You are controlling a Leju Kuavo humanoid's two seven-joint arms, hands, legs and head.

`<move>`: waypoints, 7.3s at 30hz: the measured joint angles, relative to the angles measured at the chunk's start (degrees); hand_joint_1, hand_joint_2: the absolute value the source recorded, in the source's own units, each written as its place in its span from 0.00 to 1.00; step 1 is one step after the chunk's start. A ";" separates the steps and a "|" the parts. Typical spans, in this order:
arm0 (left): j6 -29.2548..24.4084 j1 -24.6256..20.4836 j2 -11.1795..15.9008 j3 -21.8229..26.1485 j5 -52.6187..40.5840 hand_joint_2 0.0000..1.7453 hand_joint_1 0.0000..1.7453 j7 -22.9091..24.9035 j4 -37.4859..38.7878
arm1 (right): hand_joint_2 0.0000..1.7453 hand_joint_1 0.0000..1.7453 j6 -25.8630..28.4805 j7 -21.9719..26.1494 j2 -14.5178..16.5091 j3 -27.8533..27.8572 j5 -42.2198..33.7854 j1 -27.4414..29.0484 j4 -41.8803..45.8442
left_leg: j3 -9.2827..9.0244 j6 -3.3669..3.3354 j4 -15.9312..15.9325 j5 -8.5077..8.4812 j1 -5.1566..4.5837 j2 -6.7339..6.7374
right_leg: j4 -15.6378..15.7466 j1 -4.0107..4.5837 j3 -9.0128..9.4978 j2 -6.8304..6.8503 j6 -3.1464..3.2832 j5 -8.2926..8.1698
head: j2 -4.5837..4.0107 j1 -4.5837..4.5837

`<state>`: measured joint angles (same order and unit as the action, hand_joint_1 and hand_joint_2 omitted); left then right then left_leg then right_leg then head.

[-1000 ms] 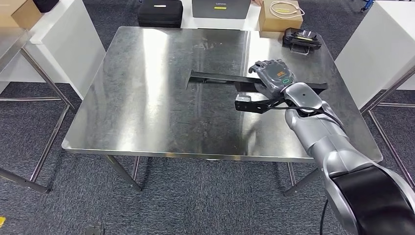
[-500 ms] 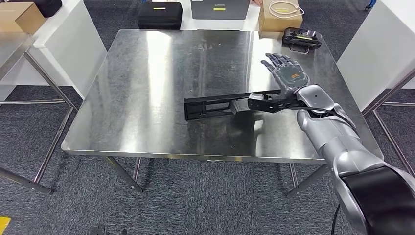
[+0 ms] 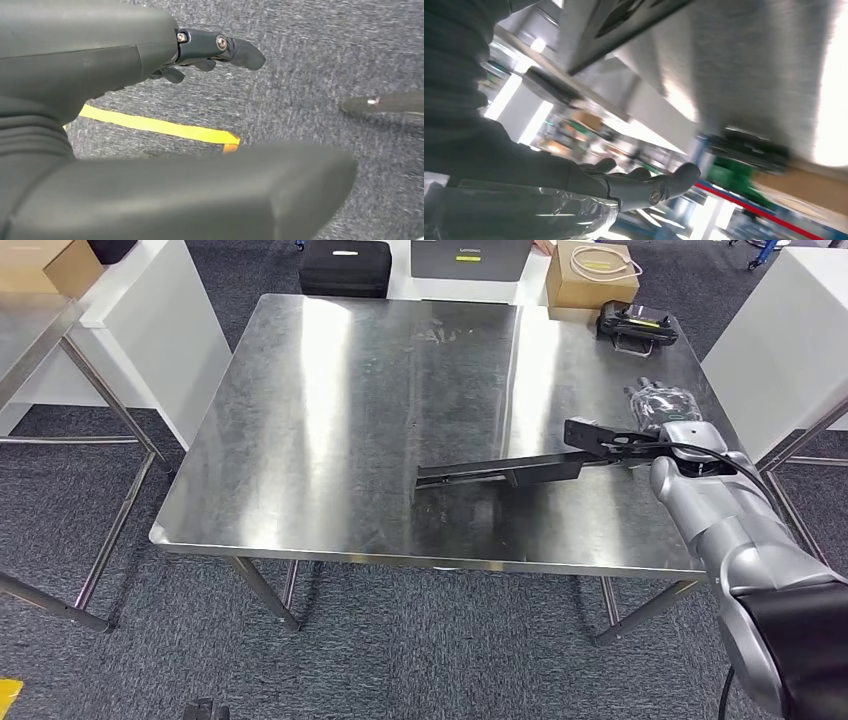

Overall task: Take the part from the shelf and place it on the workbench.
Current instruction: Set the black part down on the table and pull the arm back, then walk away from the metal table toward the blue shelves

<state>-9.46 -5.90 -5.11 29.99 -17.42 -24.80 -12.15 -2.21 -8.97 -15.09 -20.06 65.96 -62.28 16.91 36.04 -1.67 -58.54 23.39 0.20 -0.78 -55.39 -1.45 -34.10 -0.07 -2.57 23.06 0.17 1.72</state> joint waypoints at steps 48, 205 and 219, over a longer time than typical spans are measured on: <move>2.05 1.26 -1.45 0.00 -1.39 0.00 0.00 2.37 0.08 | 1.00 0.00 -12.03 -17.10 -4.03 3.46 2.93 -1.36 -1.44 | 0.37 -0.81 0.00 -0.34 -0.16 -0.15 | 0.51 -0.15 -0.11 0.12 -0.90 -0.58 | 0.00 0.02; 3.66 -4.81 -1.87 -0.89 -10.97 0.00 0.00 6.41 -0.56 | 1.00 0.00 4.06 6.74 15.18 51.55 -27.89 58.71 -5.24 | -4.88 1.82 -3.06 4.75 1.06 0.67 | -0.60 0.26 1.58 0.24 2.32 1.46 | 0.00 -1.04; 4.44 -5.20 -1.86 -1.75 -11.78 0.00 0.00 5.95 -0.56 | 1.00 0.00 3.41 5.96 14.76 51.55 -26.88 58.67 -5.35 | 2.03 -1.11 2.02 -3.61 0.21 1.09 | -10.91 0.33 1.86 0.19 -0.67 7.46 | 0.00 -1.58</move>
<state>-5.02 -11.10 -6.97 28.24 -29.20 -18.85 -12.70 1.20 -3.01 -0.33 31.50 39.08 -3.61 11.56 38.07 -2.78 -56.52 19.78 0.41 0.30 -66.30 -1.12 -32.24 0.12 -3.24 30.52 0.17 0.14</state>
